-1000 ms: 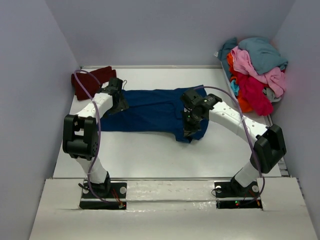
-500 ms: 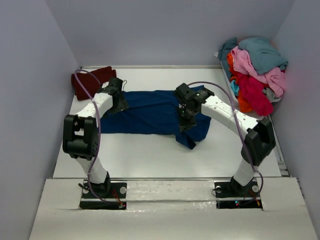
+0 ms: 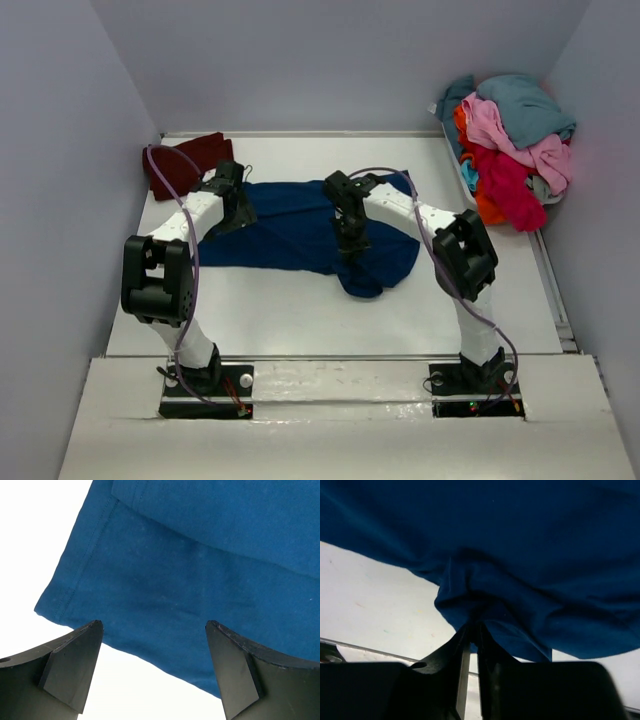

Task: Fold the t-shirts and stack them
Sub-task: Grap the side of the flattened tshirt closest away from the robot with both arms

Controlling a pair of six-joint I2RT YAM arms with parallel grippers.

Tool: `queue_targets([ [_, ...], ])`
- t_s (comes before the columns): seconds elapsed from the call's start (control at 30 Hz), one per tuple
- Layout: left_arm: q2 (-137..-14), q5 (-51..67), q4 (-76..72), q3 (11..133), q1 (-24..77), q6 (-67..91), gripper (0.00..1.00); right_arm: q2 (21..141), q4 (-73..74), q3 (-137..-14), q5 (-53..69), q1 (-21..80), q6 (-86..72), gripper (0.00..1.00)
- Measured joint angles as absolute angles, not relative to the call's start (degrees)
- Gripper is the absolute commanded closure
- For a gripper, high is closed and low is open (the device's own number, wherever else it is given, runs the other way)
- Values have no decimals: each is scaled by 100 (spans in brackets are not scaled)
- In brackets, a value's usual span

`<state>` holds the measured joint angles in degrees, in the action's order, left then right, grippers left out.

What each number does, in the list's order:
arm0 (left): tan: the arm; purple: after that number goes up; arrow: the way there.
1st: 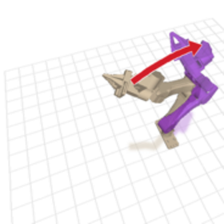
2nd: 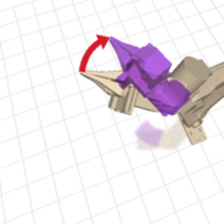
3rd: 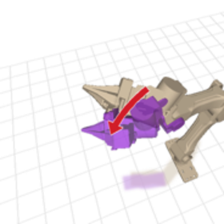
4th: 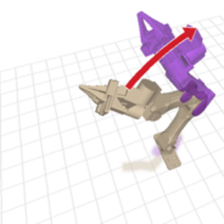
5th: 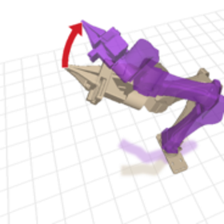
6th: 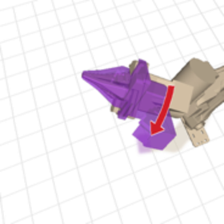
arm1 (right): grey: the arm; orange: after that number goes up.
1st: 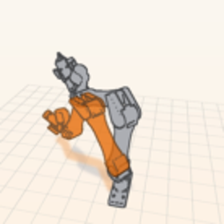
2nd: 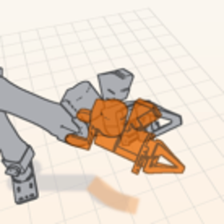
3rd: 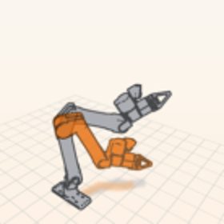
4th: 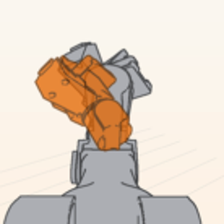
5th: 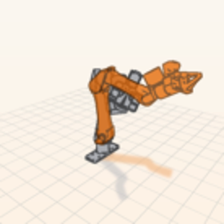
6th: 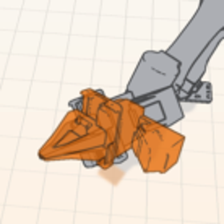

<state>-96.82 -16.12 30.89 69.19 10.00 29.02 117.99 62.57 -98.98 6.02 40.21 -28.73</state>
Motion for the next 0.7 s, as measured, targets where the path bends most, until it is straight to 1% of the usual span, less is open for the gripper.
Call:
queue_targets([
  [0.03, -9682, -1608, 3083, 6910, 1000, 2902, 4, 11865, 6252, -9942, 617, 4021, -2838, 62],
  [0.07, -9682, -1601, 3085, 6908, 1000, 2899, 4, 11942, 6235, -9979, 622, 4021, -2827, 49],
  [0.13, -9682, -1588, 3081, 6908, 1000, 2899, 4, 11977, 6233, -9970, 604, 4021, -2788, 41],
  [0.17, -9682, -1584, 3081, 6908, 1000, 2899, 4, 11966, 6235, -9957, 565, 4021, -2759, 35],
  [0.2, -9682, -1581, 3081, 6908, 1000, 2899, 4, 11935, 6233, -9942, 517, 4021, -2753, 33],
  [0.3, -9682, -1573, 3076, 6908, 1000, 2899, 4, 11697, 6222, -9769, 338, 4021, -2698, 30],
  [0.47, -9682, -1546, 3059, 6908, 1000, 2899, 4, 10980, 6250, -9317, 104, 4049, -2698, 30],
  [0.7, -9682, -1544, 3017, 6908, 1000, 2897, 4, 9902, 6165, -8034, 141, 4228, -2906, 33],
])
